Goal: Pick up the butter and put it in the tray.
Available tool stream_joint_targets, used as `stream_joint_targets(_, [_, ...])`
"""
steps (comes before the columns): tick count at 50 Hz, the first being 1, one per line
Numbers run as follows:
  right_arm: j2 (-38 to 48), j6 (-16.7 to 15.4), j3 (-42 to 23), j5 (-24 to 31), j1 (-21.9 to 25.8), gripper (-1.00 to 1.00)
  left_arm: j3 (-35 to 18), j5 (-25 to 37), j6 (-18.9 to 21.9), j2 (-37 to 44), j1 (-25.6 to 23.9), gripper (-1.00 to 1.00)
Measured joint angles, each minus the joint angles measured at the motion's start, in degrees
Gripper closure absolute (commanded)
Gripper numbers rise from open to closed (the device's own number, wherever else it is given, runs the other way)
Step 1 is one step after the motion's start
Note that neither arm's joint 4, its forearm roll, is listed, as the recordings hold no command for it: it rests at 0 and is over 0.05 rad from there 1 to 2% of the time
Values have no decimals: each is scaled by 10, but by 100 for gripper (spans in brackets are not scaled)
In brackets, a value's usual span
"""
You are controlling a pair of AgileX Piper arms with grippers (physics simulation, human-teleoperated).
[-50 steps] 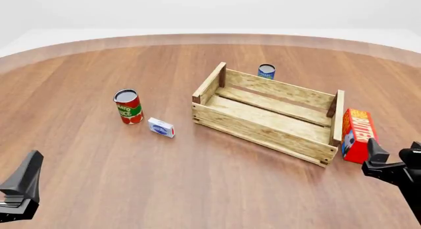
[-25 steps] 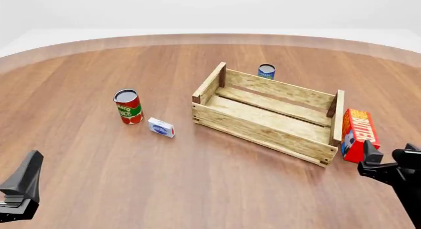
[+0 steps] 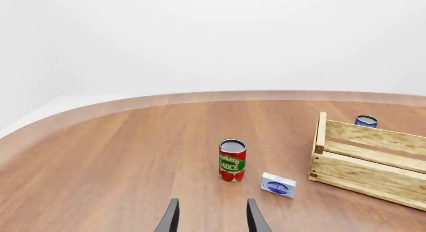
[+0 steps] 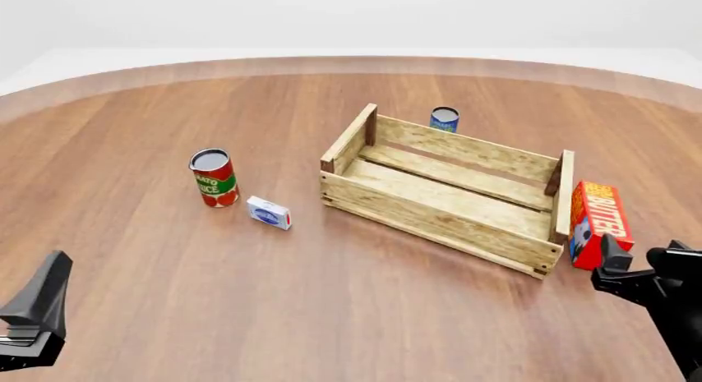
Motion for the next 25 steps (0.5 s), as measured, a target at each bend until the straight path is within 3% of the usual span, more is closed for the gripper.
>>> stream_joint_targets(25, [50, 1, -30, -11, 2, -100, 0, 0, 0, 0, 0, -100])
